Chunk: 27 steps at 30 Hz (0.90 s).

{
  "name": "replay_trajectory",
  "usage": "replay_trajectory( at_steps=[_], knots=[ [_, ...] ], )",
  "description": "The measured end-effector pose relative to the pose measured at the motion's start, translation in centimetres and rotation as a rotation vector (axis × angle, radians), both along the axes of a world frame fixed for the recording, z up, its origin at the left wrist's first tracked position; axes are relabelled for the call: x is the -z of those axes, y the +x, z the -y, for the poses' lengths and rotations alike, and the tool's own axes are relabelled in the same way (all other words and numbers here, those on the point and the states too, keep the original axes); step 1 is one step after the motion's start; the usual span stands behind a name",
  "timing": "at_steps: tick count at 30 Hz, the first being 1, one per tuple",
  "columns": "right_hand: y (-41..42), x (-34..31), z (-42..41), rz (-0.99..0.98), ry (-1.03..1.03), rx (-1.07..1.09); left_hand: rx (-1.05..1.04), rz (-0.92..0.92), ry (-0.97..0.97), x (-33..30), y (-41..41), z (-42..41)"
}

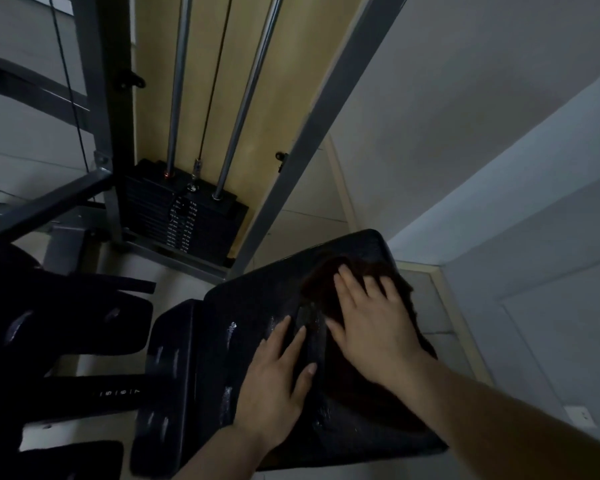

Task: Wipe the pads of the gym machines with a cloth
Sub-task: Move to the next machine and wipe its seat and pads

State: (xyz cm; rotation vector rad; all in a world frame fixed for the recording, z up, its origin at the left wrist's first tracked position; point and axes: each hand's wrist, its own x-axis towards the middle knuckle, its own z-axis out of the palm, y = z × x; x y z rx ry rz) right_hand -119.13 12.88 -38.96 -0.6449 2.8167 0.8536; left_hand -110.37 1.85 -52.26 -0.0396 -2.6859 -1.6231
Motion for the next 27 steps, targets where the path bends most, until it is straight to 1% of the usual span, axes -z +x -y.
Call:
replay_trajectory(
  at_steps=[3, 5, 7, 9, 10, 12, 14, 17, 21, 23, 25, 27],
  knots=[
    [-4.8, 0.7, 2.6, -0.041, 0.050, -0.010, -0.017, 0.098, -0.023, 0.2, -1.1, 1.4],
    [-6.6, 1.0, 3.7, -0.073, 0.058, -0.009, 0.019, 0.184, -0.058, 0.6, -2.9, 2.9],
    [-6.7, 1.2, 3.9, -0.073, 0.051, -0.014, 0.098, 0.258, -0.117, 0.7, -4.7, 4.1],
    [-4.1, 1.8, 3.1, -0.035, 0.042, -0.040, 0.152, 0.300, -0.094, 1.2, -5.6, 4.3],
    [-2.0, 2.0, 2.4, -0.021, 0.029, -0.056, 0.155, 0.294, -0.045, 1.5, -5.7, 4.2],
    [2.6, 2.6, 0.7, 0.040, -0.070, -0.070, 0.138, 0.271, 0.055, 1.8, -5.6, 4.1],
    [4.9, 2.4, -0.3, 0.137, -0.060, -0.032, 0.124, 0.260, 0.085, 2.1, -5.6, 4.0],
    [2.0, 2.6, 0.4, 0.090, -0.088, -0.057, 0.108, 0.253, 0.080, 2.3, -5.9, 4.0],
    [-6.1, 3.2, 4.7, 0.029, -0.016, -0.054, 0.140, 0.274, 0.019, 1.6, -6.0, 4.1],
    [-8.6, 3.7, 6.0, -0.001, -0.013, -0.010, 0.167, 0.293, -0.043, 0.9, -6.2, 4.4],
    [-8.4, 3.7, 6.2, -0.017, 0.019, -0.026, 0.188, 0.304, -0.084, 0.4, -6.5, 4.6],
    [-5.6, 3.7, 4.8, 0.005, 0.025, -0.035, 0.198, 0.313, -0.061, 0.1, -6.7, 4.7]
  ],
)
